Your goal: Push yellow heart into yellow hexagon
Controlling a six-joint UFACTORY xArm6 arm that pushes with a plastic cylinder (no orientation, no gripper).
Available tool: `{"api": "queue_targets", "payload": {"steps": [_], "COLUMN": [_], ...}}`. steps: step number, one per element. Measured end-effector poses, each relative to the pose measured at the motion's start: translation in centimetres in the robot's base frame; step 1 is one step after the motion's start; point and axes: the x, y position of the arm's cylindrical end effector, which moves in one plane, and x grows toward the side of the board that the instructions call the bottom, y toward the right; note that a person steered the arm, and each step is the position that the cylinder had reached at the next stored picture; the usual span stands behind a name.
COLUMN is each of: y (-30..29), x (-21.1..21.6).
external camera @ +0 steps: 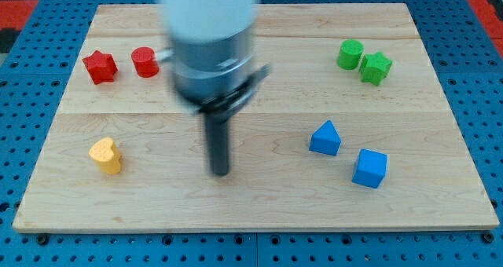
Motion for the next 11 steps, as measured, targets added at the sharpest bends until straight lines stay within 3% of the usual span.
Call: {"api": "queue_targets", "payload": {"steps": [1,2,4,7,9,11], "y": [-12.8,-13.9,-12.9,-2.9,-14.4,-5.5], "x": [0.3,0.2,-3.2,-4.6,-5.9,-6.6]}}
